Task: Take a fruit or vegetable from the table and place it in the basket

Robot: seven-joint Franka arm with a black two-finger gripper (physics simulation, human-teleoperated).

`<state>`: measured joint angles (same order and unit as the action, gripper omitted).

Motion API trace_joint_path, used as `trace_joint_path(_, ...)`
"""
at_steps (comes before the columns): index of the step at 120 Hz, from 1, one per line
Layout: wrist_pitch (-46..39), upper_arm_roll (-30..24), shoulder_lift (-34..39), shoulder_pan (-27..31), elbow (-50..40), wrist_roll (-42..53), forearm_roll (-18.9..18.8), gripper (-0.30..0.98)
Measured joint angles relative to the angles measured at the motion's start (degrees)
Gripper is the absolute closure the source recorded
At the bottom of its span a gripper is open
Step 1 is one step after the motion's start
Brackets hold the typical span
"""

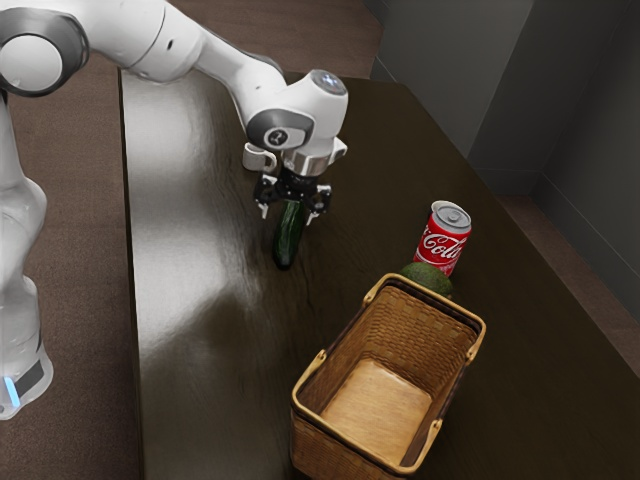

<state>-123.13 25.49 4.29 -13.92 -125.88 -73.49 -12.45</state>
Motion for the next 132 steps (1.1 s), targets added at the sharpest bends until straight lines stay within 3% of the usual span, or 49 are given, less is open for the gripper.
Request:
trace_joint_path(39, -1.1, 0.0, -0.8, -0.3, -0.4, 0.1, 0.3, 0.01)
trace_joint_path(63, -1.3, 0.0, -0.8, -0.3, -0.4, 0.1, 0.2, 0.36)
trace_joint_path(97, -1.3, -0.1, -0.3, -1.7, 0.2, 0.0, -0.2, 0.45)
trace_joint_path(117, -0.5, -0.3, 6.3, -6.1, 2.2, -0.1, -4.5, 0.47)
trace_joint_path(132, 3.4, -2.7, 10.7, -10.5, 10.9, -0.1, -8.3, 0.46)
